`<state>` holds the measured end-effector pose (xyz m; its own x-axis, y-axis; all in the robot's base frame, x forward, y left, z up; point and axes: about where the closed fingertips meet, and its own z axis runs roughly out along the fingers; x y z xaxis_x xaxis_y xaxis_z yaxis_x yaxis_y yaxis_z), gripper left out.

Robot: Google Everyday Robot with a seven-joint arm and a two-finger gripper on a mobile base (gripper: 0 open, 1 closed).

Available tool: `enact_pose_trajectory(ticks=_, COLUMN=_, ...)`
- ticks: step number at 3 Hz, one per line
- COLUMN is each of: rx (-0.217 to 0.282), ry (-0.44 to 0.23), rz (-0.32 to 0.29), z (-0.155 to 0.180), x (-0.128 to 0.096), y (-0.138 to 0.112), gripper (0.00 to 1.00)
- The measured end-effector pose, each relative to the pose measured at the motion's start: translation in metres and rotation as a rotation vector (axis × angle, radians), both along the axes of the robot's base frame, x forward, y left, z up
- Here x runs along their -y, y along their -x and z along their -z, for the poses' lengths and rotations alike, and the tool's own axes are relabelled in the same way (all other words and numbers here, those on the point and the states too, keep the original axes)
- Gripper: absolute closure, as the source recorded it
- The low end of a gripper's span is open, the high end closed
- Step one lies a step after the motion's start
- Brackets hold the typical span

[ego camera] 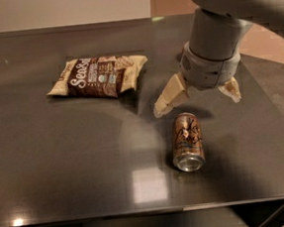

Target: Place orange can upright

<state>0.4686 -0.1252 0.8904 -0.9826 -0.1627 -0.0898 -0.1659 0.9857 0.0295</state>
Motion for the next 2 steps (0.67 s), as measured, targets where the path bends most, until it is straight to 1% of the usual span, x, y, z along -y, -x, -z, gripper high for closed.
enact_pose_trajectory(ticks=1, rx=-0.035, ry=0.0, rz=0.114, z=0.013, x=-0.006, y=0.016, gripper=0.0)
enact_pose_trajectory(ticks=2, rx=-0.063, ry=-0.016, rz=0.162, z=0.025, x=-0.017, y=0.028, gripper=0.0)
